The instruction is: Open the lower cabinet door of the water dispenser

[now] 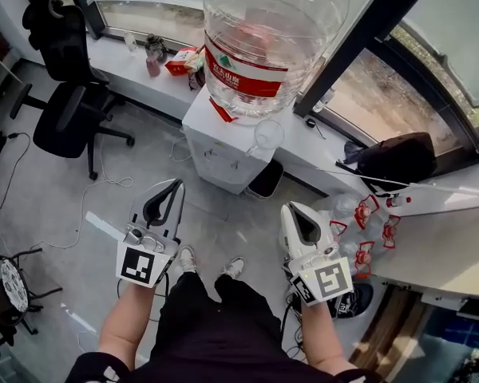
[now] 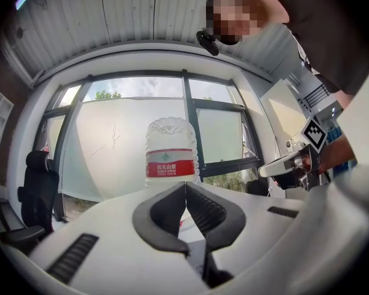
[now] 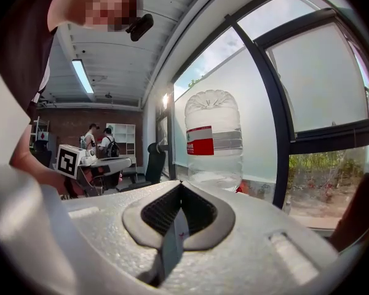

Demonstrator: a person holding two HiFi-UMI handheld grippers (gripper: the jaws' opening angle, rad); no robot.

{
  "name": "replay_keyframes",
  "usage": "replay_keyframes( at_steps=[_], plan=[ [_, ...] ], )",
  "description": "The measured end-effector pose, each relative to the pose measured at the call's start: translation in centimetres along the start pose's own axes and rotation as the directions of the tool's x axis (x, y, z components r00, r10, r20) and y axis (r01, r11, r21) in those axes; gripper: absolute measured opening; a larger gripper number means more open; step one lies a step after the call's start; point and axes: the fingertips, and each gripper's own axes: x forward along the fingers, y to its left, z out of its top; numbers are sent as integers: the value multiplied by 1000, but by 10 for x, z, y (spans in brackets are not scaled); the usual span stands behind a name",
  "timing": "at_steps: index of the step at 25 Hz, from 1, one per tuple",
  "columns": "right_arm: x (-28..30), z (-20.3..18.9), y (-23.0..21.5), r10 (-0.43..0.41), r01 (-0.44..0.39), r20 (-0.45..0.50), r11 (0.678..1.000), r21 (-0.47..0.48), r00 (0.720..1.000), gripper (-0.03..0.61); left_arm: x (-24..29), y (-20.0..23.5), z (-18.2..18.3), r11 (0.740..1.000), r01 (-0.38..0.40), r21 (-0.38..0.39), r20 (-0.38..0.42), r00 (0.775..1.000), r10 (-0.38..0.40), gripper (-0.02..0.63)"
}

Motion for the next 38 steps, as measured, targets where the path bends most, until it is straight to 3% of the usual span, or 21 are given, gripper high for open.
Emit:
replay_keyframes(
  at_steps=[4, 19, 29, 34, 38],
  plan=[
    [22, -26, 6, 18, -18, -8, 1000, -11, 1000, 2, -2, 19, -31, 1000, -1, -5, -13, 1000, 1, 9],
    [60, -142, -19, -57, 58, 12, 998, -20, 998, 3, 22, 31, -143, 997, 71, 18, 38, 997, -72, 9],
    [95, -252, -37, 0, 1, 18, 999, -38, 1000, 2, 25, 47, -246, 999, 26, 27, 106, 994, -28, 9],
    [105, -307, -33, 99, -98, 69, 995, -24, 993, 14, 26, 57, -305, 998, 21, 58, 89, 996, -26, 9],
    [120, -364, -47, 84, -81, 56, 995, -54, 995, 14, 27, 68, -361, 997, 15, 72, 111, 994, -23, 9]
  ],
)
